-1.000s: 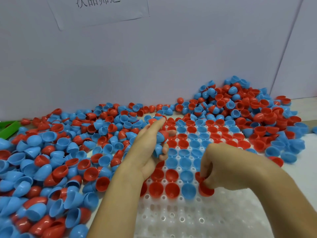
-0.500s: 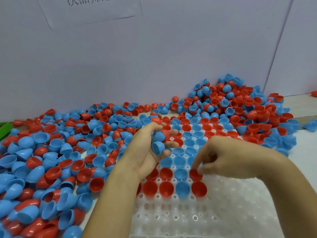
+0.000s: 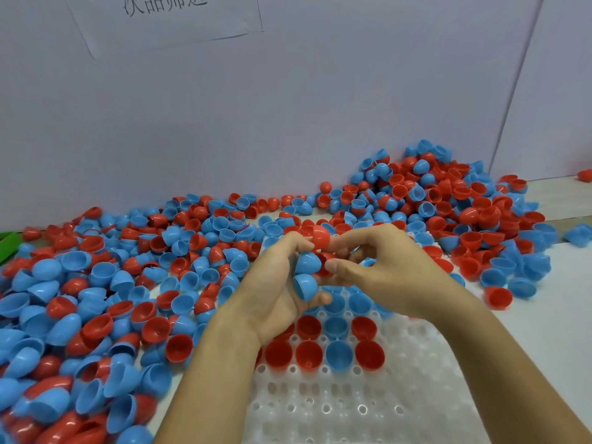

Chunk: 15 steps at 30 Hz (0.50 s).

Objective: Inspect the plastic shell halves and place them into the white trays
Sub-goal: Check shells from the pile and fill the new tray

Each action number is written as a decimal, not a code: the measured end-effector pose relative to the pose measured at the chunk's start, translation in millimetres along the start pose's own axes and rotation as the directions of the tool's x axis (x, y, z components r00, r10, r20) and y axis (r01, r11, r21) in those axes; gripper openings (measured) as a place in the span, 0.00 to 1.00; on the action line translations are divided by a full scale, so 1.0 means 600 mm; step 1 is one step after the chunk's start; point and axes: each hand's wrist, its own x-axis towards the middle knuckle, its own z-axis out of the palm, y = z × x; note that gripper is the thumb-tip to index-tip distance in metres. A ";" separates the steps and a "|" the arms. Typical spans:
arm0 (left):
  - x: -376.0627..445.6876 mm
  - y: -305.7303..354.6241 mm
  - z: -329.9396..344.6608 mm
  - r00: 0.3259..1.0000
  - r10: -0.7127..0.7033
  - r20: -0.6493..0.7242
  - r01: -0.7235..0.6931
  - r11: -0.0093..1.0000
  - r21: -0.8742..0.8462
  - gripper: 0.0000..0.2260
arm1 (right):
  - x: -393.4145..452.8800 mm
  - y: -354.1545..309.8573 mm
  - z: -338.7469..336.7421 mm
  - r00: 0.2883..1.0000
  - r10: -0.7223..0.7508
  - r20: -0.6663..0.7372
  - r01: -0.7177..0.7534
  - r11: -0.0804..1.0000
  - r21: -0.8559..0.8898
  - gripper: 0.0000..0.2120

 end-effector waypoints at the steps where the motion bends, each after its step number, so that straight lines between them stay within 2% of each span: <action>1: 0.000 0.000 -0.002 1.000 0.000 -0.001 0.000 1.000 -0.004 0.15 | -0.001 -0.001 -0.001 1.000 0.000 -0.010 0.000 1.000 0.027 0.07; 3: 0.002 -0.001 -0.006 0.999 0.005 -0.036 -0.006 1.000 -0.002 0.15 | -0.003 -0.004 -0.003 0.999 -0.005 -0.034 0.007 0.998 0.062 0.04; 8: 0.010 -0.002 -0.018 0.979 0.060 -0.195 -0.045 0.996 0.079 0.11 | -0.003 -0.012 -0.004 0.993 0.009 -0.122 0.014 0.983 0.184 0.07; 11: 0.013 -0.006 -0.021 0.977 0.105 -0.186 -0.067 0.977 0.202 0.10 | -0.001 -0.015 0.001 0.988 0.041 -0.147 -0.010 0.979 0.205 0.02; 15: 0.015 -0.009 -0.024 0.975 0.122 -0.183 -0.073 0.965 0.250 0.11 | 0.001 -0.014 0.004 0.982 0.106 -0.158 -0.069 0.972 0.226 0.07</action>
